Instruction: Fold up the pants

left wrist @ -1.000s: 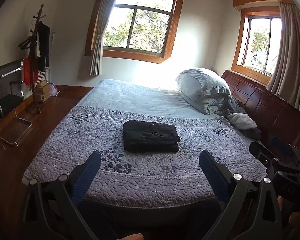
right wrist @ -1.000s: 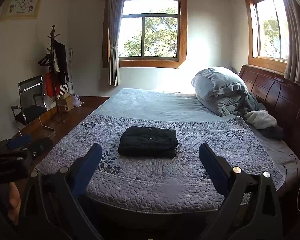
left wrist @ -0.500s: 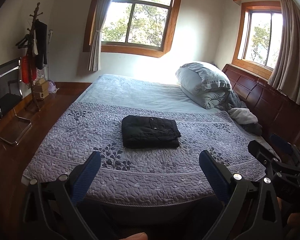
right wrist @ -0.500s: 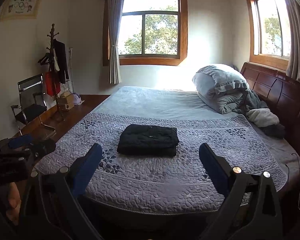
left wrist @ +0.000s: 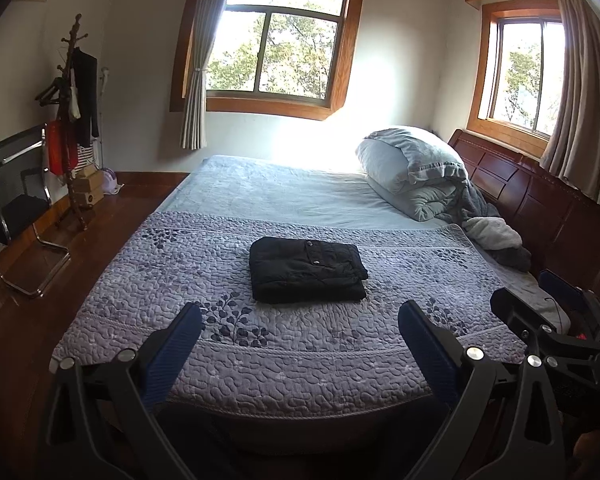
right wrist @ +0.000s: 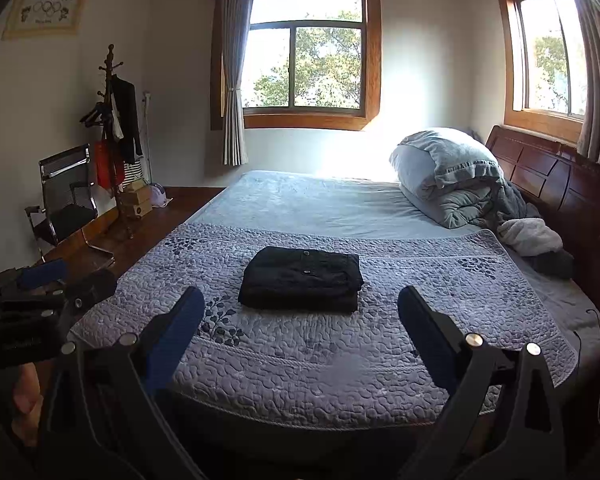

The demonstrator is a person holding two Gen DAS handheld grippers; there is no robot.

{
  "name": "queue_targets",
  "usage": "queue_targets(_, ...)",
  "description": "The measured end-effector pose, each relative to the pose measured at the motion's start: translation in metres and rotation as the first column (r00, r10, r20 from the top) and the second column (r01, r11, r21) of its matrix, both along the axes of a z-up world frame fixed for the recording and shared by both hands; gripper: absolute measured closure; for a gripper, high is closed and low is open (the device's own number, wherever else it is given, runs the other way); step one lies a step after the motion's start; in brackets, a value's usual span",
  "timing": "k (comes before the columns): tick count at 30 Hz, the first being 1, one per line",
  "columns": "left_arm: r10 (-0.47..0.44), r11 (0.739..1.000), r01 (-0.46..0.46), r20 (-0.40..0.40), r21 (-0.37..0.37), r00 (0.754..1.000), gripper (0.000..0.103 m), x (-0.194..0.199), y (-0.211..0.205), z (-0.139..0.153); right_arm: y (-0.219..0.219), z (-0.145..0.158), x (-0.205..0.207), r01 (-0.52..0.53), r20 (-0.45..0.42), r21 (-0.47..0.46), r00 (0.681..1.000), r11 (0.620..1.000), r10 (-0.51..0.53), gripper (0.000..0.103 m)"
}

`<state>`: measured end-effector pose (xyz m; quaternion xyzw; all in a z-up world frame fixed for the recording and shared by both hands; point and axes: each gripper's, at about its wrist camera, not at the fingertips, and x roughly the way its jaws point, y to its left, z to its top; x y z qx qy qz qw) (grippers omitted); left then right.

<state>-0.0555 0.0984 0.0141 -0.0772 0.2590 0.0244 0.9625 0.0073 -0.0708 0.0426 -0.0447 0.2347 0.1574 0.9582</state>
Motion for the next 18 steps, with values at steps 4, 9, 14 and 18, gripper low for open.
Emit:
queue_targets(4, 0.005, 1.0, -0.005, 0.003, 0.009, 1.0, 0.004, 0.001, -0.0026, 0.0005, -0.0022, -0.0007, 0.0007, 0.01, 0.002, 0.001, 1.0, 1.0, -0.01, 0.006)
queue_targets(9, -0.002, 1.0, 0.002, -0.005, 0.024, 1.0, 0.004, 0.0019, -0.0052, -0.0011, -0.0047, -0.0021, 0.0018, 0.019, -0.002, 0.004, 1.0, 1.0, -0.019, 0.006)
queue_targets(14, 0.024, 0.999, -0.024, -0.018, 0.034, 1.0, 0.004, 0.0017, -0.0021, -0.0002, -0.0073, -0.0032, 0.0057, 0.028, -0.009, 0.006, 1.0, 1.0, -0.028, 0.006)
queue_targets(18, 0.029, 0.999, -0.028, -0.023, 0.026, 0.999, 0.004, 0.0018, -0.0006, -0.0009, -0.0085, -0.0034, 0.0078, 0.036, -0.011, 0.008, 0.999, 0.999, -0.036, 0.006)
